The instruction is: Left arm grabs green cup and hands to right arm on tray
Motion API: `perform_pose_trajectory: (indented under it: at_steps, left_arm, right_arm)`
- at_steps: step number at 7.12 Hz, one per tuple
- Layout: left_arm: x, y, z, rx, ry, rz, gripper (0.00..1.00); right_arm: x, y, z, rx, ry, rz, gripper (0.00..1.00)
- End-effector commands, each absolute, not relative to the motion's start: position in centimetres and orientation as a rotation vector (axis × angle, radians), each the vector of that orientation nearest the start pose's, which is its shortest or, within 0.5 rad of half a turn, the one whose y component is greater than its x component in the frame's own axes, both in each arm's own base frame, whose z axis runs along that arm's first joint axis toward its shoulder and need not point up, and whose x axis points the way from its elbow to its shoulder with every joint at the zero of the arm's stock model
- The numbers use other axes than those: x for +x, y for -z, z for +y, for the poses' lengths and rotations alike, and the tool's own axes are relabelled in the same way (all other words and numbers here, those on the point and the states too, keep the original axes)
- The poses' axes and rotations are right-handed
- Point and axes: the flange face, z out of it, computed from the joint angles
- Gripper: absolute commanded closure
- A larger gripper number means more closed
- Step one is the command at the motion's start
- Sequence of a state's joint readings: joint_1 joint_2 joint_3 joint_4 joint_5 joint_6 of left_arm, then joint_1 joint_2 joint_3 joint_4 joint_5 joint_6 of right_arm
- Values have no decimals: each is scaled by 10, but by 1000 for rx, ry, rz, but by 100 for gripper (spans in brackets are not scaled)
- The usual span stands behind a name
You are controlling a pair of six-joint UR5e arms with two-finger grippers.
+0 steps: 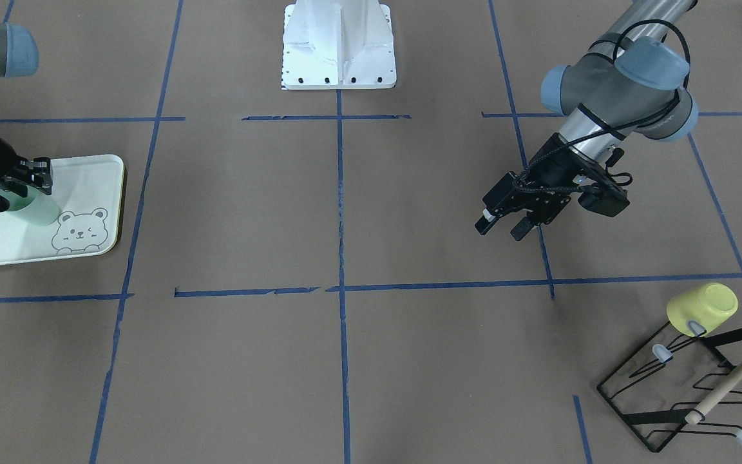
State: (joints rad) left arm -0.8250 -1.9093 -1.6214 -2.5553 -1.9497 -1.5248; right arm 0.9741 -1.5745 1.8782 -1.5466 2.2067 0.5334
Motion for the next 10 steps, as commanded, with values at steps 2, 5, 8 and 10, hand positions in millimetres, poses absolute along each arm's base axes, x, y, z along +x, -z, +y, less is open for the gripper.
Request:
perform_pose_trajectory:
  at_steps: [2,5,8,10]
  left_arm:
    - [320,-353,-527,321,391,1318,0]
    - [230,-435,-525,387,156,1129,0]
    - [83,-500,-524,470,-4,1040,0]
    - [-16,-517,-532,533,-102,897,0]
  right_arm:
    - [-139,-450,-447,83,75,-746,0]
    - [-49,-462,-439,102,46,-771,0]
    - [14,-512,-409,136,120,-729,0]
    - [32,-527,-407,144,142,-715,0]
